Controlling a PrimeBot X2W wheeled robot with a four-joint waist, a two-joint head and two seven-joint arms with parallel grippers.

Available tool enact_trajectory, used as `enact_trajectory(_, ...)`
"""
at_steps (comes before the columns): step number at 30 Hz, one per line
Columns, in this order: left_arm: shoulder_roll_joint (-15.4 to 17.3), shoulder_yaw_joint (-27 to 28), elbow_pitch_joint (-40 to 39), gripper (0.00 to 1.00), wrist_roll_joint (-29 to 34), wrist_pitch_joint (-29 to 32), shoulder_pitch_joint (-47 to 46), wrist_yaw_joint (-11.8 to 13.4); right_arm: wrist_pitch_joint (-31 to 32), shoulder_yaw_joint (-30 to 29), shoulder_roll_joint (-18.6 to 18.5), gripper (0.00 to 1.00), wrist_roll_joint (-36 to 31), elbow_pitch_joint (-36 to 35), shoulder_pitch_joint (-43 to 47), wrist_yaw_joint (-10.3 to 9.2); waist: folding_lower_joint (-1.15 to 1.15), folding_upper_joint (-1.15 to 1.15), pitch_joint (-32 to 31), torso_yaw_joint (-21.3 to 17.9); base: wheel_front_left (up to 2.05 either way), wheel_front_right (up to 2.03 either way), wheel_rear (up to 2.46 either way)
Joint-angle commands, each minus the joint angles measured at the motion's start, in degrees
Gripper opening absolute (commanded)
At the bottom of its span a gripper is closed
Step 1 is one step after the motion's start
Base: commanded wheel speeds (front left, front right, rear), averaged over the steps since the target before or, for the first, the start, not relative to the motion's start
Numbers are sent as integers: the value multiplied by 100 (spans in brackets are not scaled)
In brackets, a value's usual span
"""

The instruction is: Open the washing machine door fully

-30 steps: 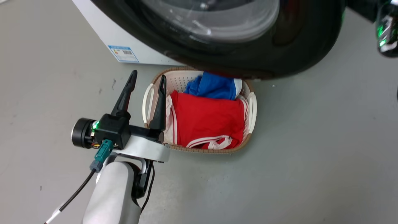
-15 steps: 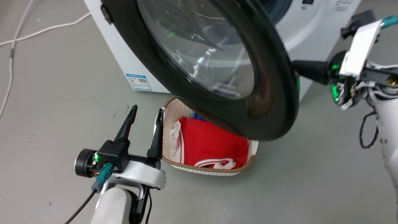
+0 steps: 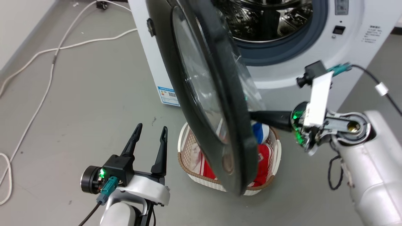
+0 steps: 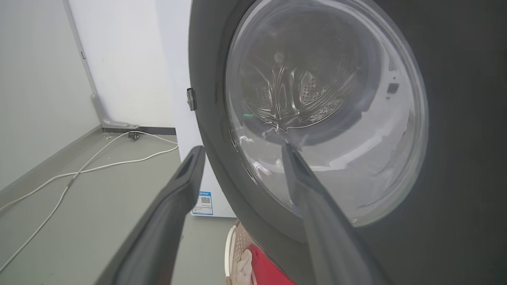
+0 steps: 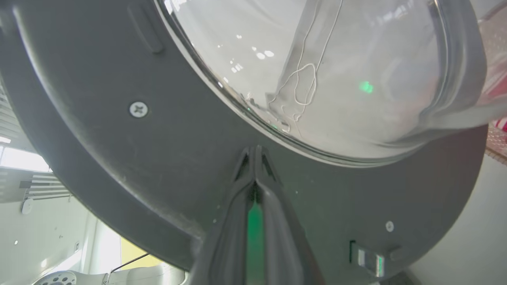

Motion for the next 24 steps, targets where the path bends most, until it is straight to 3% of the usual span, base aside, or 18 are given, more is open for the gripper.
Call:
enact_trajectory(1, -4, -9, 23, 100, -20, -15, 61, -20, -62, 45, 100, 0, -13, -101, 202, 14, 1, 0, -95, 83, 0, 0, 0)
enact_trajectory(9, 1, -2, 93, 100, 24, -15, 126, -73, -768, -211, 260, 0, -156, -549, 710, 14, 1, 0, -231, 45, 0, 0, 0)
enact_trajectory(15, 29, 21, 180, 100, -27, -15, 187, -109, -2522, -856, 241, 0, -858, -1248, 1453, 14, 1, 0, -369, -306, 0, 0, 0)
enact_trajectory(24, 140, 218, 251, 100, -86, -15, 288, -77, -4029, -1470, 30, 0, -1923, -1961, 2589, 15, 1, 0, -485, -801, 0, 0, 0)
